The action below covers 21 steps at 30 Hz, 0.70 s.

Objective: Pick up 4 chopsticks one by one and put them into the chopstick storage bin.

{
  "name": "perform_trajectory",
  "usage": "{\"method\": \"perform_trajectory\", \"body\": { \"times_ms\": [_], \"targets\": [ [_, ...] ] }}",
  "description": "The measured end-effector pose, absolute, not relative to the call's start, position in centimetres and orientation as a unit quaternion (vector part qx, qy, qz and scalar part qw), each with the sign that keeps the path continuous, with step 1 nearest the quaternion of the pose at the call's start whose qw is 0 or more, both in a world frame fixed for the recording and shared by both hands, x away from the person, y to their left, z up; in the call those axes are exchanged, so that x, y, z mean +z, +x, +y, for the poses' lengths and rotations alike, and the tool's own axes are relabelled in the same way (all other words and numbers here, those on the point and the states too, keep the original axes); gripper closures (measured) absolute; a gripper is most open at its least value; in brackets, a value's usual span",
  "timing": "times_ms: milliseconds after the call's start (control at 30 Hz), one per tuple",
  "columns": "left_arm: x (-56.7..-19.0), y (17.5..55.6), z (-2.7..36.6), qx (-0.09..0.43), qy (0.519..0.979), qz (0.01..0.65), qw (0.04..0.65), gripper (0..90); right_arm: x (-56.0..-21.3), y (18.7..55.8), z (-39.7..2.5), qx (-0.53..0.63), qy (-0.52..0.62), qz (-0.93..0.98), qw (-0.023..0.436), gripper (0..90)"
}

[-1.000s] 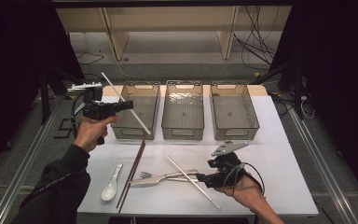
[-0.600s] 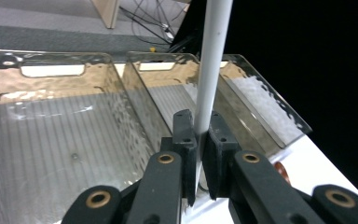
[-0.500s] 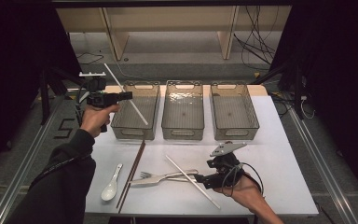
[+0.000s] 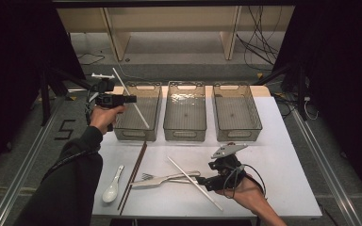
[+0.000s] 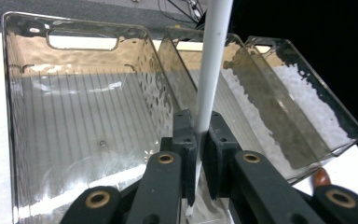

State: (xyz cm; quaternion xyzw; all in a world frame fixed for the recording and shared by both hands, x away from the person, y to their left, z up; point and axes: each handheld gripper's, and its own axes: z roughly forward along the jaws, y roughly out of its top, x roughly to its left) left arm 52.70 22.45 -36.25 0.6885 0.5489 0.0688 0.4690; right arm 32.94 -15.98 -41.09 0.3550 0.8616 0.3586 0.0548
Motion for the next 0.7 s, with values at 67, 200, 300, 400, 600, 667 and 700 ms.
{"method": "perform_trajectory", "body": {
  "times_ms": [67, 200, 300, 400, 600, 667, 700],
  "targets": [
    [-36.6, 52.8, 22.5, 0.068, 0.690, 0.552, 0.464, 83.7, -41.1, 33.0, -16.0, 0.358, 0.354, 0.862, 0.054, 29.6],
    [-37.2, 53.0, 22.3, 0.064, 0.694, 0.553, 0.457, 83.6, -41.2, 33.0, -16.0, 0.358, 0.355, 0.862, 0.054, 29.6],
    [-37.6, 53.1, 22.3, 0.063, 0.697, 0.554, 0.451, 83.6, -41.2, 33.0, -16.0, 0.358, 0.355, 0.862, 0.055, 29.7],
    [-38.0, 53.2, 22.1, 0.059, 0.698, 0.556, 0.448, 83.6, -41.2, 33.0, -16.0, 0.357, 0.355, 0.862, 0.054, 29.7],
    [-38.7, 53.3, 21.4, 0.059, 0.705, 0.553, 0.439, 83.5, -41.2, 33.0, -16.0, 0.356, 0.354, 0.863, 0.053, 29.7],
    [-38.9, 53.4, 21.3, 0.057, 0.705, 0.556, 0.437, 83.5, -41.2, 33.0, -16.0, 0.356, 0.353, 0.863, 0.053, 29.7],
    [-38.9, 53.4, 21.2, 0.056, 0.707, 0.556, 0.434, 83.5, -41.2, 33.0, -16.0, 0.356, 0.354, 0.863, 0.053, 29.7]
  ]
}}
